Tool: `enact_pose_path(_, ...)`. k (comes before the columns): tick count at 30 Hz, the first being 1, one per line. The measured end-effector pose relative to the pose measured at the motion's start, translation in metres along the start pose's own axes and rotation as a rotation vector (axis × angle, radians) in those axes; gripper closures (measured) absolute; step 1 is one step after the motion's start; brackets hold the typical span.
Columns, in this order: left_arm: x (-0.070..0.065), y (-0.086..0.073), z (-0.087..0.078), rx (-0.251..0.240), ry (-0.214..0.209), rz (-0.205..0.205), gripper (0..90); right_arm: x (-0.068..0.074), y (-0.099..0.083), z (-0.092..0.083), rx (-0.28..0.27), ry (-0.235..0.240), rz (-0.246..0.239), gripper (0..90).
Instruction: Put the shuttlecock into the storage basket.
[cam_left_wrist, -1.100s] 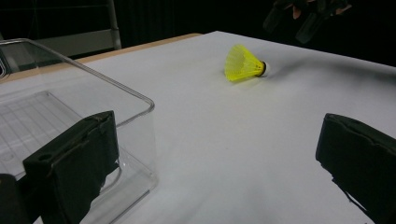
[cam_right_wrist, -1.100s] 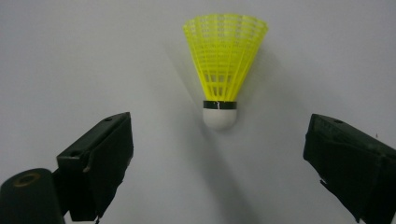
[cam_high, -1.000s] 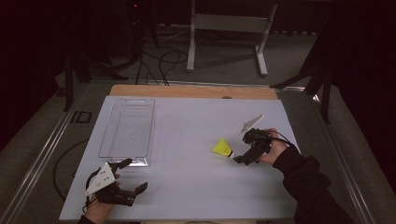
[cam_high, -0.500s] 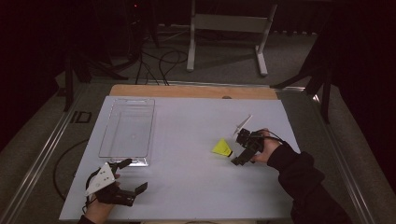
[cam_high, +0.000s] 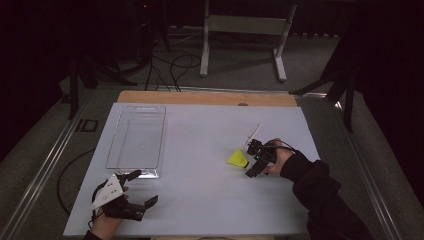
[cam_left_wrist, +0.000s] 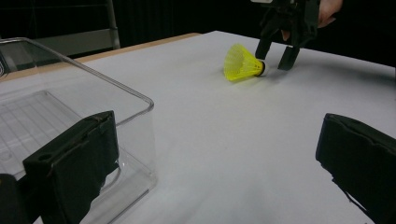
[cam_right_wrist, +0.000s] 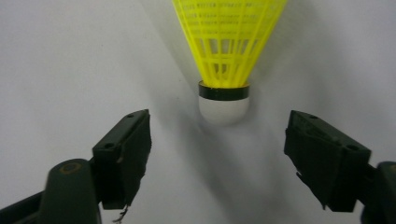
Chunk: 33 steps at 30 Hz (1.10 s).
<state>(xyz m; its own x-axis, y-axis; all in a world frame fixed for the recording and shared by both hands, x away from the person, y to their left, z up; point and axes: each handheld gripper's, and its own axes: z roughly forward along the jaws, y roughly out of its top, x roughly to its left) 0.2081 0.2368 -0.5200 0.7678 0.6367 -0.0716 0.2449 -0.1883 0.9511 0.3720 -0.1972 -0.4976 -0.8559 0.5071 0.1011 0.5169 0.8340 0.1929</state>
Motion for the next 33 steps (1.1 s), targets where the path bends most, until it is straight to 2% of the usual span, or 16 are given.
enact_pose_path(14,0.0,0.0,0.0,0.001,-0.003,-0.002,0.1,-0.004,0.012,0.014,0.063,-0.023,0.007,44.3)
enact_pose_path(22,0.001,0.0,0.0,0.001,-0.004,-0.002,0.1,-0.005,0.017,0.017,0.08,-0.011,0.01,49.9)
enact_pose_path(31,0.001,0.0,0.0,0.0,-0.006,-0.003,0.1,-0.005,0.022,0.018,0.104,-0.027,0.002,55.5)
enact_pose_path(32,0.001,0.0,0.0,0.0,-0.006,-0.004,0.1,-0.005,0.022,0.018,0.106,-0.03,0.0,56.8)
enact_pose_path(33,0.001,0.0,0.0,0.0,-0.006,-0.005,0.1,-0.005,0.022,0.018,0.11,-0.031,-0.006,62.5)
